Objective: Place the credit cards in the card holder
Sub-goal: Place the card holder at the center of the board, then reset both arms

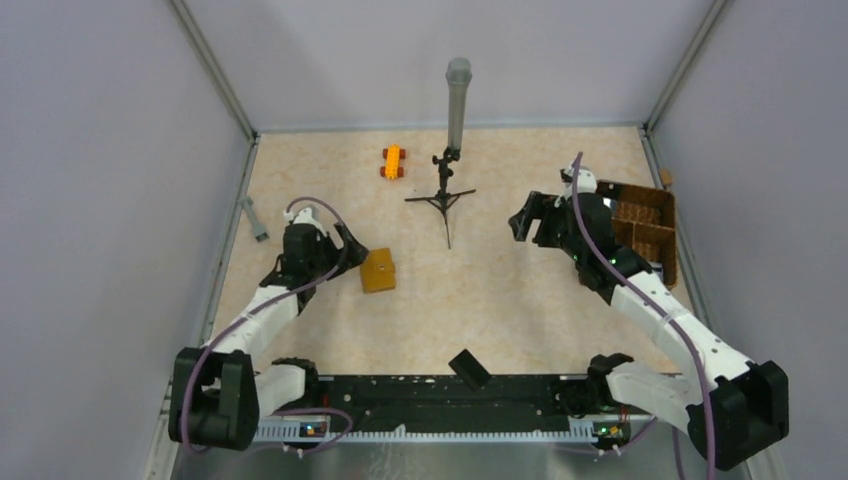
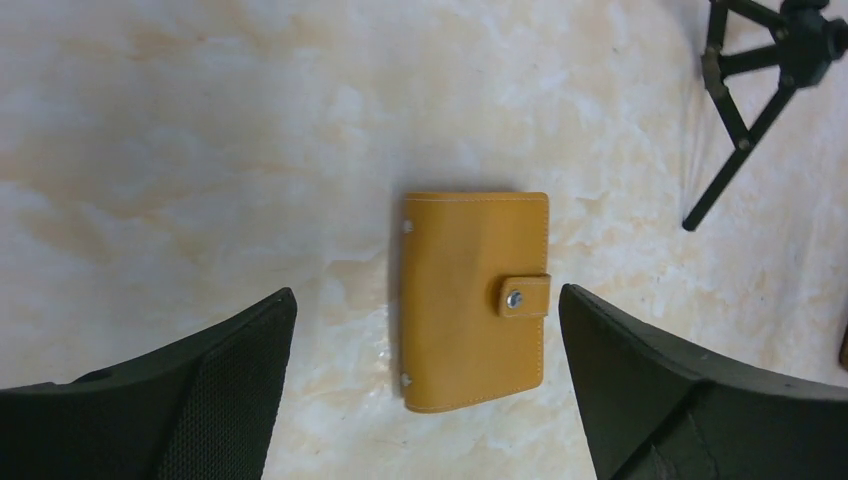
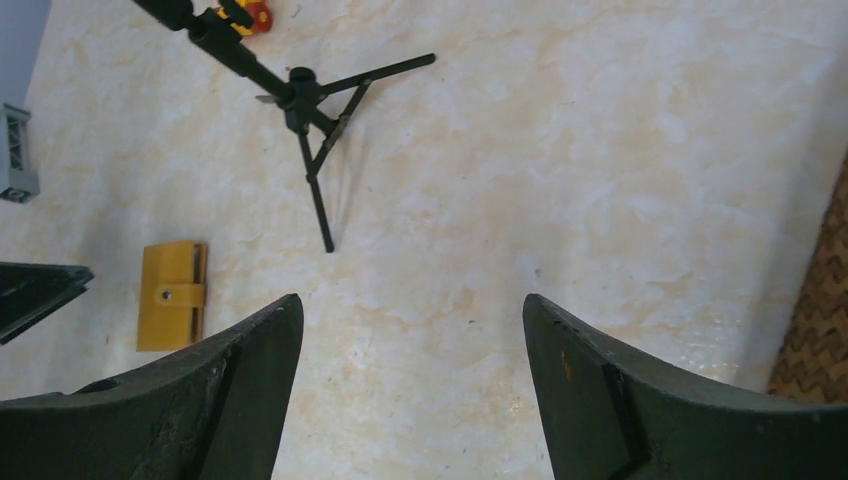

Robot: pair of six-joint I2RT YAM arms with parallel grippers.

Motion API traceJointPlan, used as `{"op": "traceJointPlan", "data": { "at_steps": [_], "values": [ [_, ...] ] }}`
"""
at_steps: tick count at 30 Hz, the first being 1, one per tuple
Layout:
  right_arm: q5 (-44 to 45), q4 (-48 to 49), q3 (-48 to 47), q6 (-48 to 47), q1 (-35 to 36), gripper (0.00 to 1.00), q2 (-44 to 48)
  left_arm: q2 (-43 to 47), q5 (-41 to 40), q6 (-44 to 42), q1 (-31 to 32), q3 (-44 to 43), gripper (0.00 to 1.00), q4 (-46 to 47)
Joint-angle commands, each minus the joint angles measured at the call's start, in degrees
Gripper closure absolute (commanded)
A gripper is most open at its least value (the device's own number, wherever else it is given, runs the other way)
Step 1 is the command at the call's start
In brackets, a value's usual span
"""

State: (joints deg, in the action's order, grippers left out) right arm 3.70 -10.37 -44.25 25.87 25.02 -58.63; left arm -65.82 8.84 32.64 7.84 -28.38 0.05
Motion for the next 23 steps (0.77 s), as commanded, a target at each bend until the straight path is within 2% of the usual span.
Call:
{"op": "traceJointPlan", "data": {
  "at_steps": [1, 6, 11, 16, 23],
  "values": [
    [4.61, -2.43, -0.22, -3.52, -2.32, 0.21, 3.23, 7.99, -6.72, 0.01, -3.23, -4.7, 0.01, -8.64],
    [14.69, -5.15, -1.28, -5.49, -2.27, 0.2, 7.28, 16.92, -12.51, -2.27, -4.96, -14.7, 0.01, -23.09],
    [19.81, -4.46, -0.23, -8.05, -2.29, 0.2, 12.43, 23.14, -14.54, -9.07, -5.15, -21.5, 0.01, -30.14],
    [20.9, -3.73, 1.27, -9.24, -2.3, 0.2, 16.1, 27.05, -18.72, -15.71, -5.2, -21.17, 0.01, -30.76],
    [21.24, -3.06, 2.0, -9.69, -2.33, 0.19, 17.85, 28.95, -18.07, -15.74, -5.19, -17.82, 0.01, -28.32]
  ]
}}
